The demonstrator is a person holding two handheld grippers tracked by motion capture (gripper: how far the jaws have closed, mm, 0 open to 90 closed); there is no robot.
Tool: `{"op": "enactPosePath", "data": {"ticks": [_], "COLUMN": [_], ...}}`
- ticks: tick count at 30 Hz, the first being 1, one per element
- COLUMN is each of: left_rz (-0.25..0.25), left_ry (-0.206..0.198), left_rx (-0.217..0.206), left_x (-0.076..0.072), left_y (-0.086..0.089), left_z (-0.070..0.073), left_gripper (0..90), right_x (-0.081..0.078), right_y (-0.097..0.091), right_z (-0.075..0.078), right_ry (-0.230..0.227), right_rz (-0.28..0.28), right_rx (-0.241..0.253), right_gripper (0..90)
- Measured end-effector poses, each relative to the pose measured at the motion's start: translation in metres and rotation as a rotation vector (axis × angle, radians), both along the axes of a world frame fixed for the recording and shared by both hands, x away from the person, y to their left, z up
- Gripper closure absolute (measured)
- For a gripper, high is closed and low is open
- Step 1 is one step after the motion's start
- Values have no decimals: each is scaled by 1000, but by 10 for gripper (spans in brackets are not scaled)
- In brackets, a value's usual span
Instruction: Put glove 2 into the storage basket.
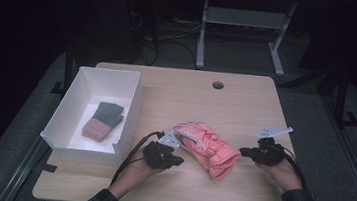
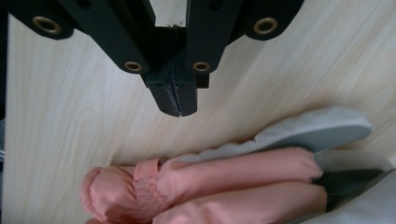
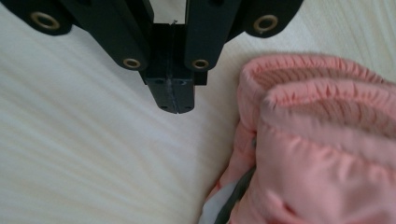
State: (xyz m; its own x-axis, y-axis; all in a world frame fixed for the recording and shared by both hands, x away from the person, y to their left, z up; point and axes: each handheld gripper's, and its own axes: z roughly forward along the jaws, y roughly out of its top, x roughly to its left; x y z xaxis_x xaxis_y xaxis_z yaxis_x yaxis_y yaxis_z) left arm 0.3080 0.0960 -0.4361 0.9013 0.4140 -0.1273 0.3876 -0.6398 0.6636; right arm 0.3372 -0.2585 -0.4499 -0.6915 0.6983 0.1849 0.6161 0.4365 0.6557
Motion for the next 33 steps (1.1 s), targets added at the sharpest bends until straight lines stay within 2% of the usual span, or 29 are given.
{"op": "enactPosePath", "data": {"ticks": [1,2,4,5,9,10,12,20,28,29,33], "left_rz": [-3,5,-1,2,0,-12,-6,-3,12,12,13], "left_ry": [-2,6,5,7,-15,-22,-15,-5,19,23,33], "left_rx": [1,-9,-4,-3,15,35,19,22,9,9,2], "left_x": [3,5,12,15,24,25,27,29,29,30,30], "left_y": [-3,-6,-12,-16,-27,-29,-31,-24,-14,-11,-9], "left_z": [0,-1,-2,-3,-6,-6,-8,-8,-10,-10,-9], "left_gripper": [897,897,897,897,897,897,897,897,897,897,898], "right_x": [0,0,0,0,1,1,0,-8,-24,-28,-35], "right_y": [1,2,6,7,12,13,16,26,53,59,66], "right_z": [-1,-3,-3,-3,-6,-6,-7,-7,-8,-7,-6], "right_ry": [14,6,13,3,14,24,27,34,54,51,53], "right_rz": [1,18,27,40,64,70,80,129,184,204,214], "right_rx": [0,-3,12,5,11,15,20,29,34,30,41], "right_gripper": [900,900,900,900,900,900,900,900,900,900,900]}}
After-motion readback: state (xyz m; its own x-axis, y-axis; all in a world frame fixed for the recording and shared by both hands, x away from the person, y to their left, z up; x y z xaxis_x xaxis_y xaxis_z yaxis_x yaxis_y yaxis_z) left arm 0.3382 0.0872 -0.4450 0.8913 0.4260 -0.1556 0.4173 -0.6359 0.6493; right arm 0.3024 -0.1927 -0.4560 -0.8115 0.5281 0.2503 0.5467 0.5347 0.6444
